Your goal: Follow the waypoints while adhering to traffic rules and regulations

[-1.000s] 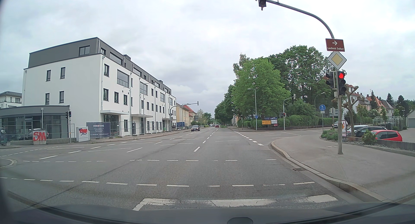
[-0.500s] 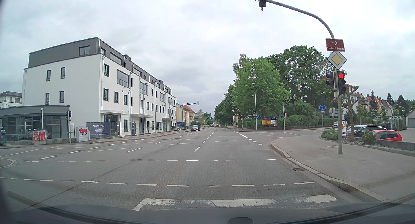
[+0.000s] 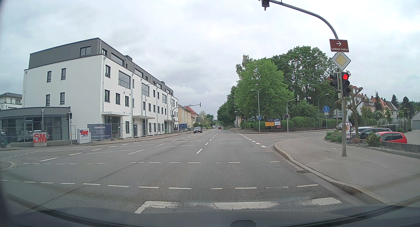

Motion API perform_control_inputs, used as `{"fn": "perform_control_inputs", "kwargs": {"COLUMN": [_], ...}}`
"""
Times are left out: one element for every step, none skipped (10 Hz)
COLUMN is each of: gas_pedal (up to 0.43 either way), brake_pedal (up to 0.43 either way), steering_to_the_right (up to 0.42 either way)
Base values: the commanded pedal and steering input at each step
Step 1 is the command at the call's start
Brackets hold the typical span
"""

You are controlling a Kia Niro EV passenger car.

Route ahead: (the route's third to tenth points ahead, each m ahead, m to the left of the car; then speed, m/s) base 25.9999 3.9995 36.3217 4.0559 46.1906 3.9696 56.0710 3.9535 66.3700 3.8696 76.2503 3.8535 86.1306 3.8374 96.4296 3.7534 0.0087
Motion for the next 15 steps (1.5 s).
{"fn": "perform_control_inputs", "kwargs": {"gas_pedal": [0.0, 0.0, 0.0, 0.0, 0.0, 0.0, 0.0, 0.0, 0.0, 0.0, 0.0, 0.0, 0.0, 0.0, 0.0], "brake_pedal": [0.25, 0.25, 0.25, 0.25, 0.25, 0.25, 0.25, 0.25, 0.25, 0.25, 0.25, 0.25, 0.25, 0.25, 0.25], "steering_to_the_right": [-0.012, -0.012, -0.012, -0.012, -0.012, -0.012, -0.012, -0.012, -0.012, -0.012, -0.012, -0.012, -0.012, -0.012, -0.012]}}
